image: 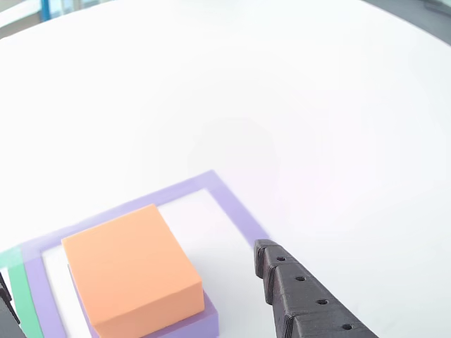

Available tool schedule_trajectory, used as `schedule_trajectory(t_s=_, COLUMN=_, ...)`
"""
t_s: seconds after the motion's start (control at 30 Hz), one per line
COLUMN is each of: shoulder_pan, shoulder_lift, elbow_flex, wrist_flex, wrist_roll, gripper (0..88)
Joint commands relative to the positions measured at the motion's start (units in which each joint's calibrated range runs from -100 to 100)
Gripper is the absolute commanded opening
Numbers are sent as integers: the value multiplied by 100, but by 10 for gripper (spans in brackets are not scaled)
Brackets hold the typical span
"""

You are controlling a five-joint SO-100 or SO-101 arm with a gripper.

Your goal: Tower of hanoi

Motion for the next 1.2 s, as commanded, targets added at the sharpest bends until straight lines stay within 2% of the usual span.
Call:
schedule_trajectory(t_s=0.0, shoulder_pan=-114, shoulder_lift=19, elbow_flex=-1, wrist_flex=-186, wrist_roll=0, gripper=416)
schedule_trajectory(t_s=1.17, shoulder_pan=-258, shoulder_lift=673, elbow_flex=-437, wrist_flex=-461, wrist_roll=0, gripper=305)
